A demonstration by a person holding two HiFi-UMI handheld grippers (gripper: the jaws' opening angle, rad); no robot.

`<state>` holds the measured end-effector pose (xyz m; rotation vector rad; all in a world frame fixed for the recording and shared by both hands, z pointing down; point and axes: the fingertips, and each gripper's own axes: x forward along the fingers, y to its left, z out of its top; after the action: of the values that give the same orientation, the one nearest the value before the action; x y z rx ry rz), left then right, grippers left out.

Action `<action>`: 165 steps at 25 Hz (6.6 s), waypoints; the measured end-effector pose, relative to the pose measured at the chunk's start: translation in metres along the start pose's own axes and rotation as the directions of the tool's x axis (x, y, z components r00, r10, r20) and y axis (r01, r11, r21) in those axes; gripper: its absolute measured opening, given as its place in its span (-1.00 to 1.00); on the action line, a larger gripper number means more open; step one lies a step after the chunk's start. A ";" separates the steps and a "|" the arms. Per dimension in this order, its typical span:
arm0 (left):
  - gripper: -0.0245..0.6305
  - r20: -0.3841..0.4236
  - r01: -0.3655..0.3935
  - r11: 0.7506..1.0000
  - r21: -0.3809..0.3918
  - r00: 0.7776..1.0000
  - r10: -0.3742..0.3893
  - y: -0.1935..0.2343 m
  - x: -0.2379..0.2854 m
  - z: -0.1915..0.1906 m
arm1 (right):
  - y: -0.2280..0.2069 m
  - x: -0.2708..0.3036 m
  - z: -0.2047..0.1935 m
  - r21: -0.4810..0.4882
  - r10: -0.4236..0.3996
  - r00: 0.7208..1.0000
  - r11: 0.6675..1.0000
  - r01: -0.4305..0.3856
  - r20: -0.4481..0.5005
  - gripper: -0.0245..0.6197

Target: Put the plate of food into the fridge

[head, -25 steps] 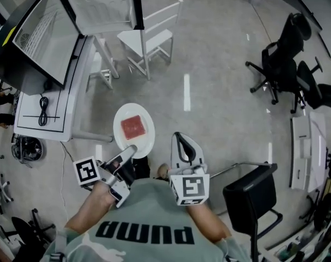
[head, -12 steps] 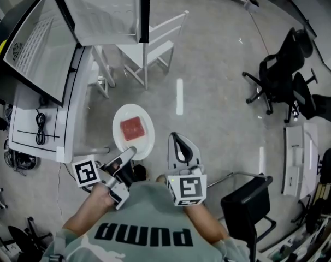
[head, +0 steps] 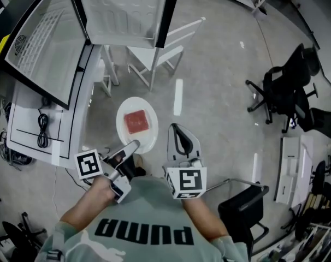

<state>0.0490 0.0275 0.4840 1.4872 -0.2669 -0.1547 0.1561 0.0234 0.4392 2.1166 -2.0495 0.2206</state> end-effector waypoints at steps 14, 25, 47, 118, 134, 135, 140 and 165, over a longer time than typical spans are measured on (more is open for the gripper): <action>-0.74 0.065 0.049 0.999 0.002 0.997 -0.049 -0.009 -0.016 0.059 | 0.040 0.056 0.026 -0.067 0.087 0.996 0.994 -0.086 0.011 -0.91; -0.74 0.202 0.050 0.999 -0.003 0.978 -0.048 -0.007 -0.022 0.107 | 0.063 0.113 0.037 -0.094 0.232 0.973 0.969 -0.230 0.011 -0.91; -0.74 0.513 0.049 0.999 -0.003 0.857 -0.041 -0.031 0.063 0.193 | 0.017 0.237 0.080 -0.128 0.522 0.853 0.848 -0.514 0.033 -0.91; -0.74 0.945 0.097 0.991 -0.090 0.322 0.055 0.062 -0.066 0.516 | 0.198 0.434 0.077 -0.306 0.781 0.593 0.526 -0.793 -0.195 -0.91; -0.74 0.962 0.094 0.986 -0.140 0.249 0.113 0.094 -0.086 0.549 | 0.205 0.448 0.079 -0.301 0.775 0.600 0.534 -0.790 -0.199 -0.91; -0.74 0.962 0.097 0.985 -0.145 0.247 0.117 0.095 -0.086 0.550 | 0.205 0.450 0.079 -0.302 0.774 0.602 0.536 -0.789 -0.199 -0.91; -0.74 0.960 0.104 0.981 -0.165 0.247 0.135 0.103 -0.085 0.555 | 0.202 0.455 0.079 -0.293 0.769 0.606 0.542 -0.787 -0.205 -0.91; 0.15 0.929 -0.195 0.955 -0.222 0.256 0.269 0.086 -0.089 0.561 | 0.202 0.459 0.078 -0.239 0.773 0.606 0.563 -0.791 -0.189 -0.91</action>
<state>-0.1931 -0.4811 0.5974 1.0778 -1.4818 -0.8394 -0.0314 -0.4469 0.4771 0.8709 -2.6412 0.0713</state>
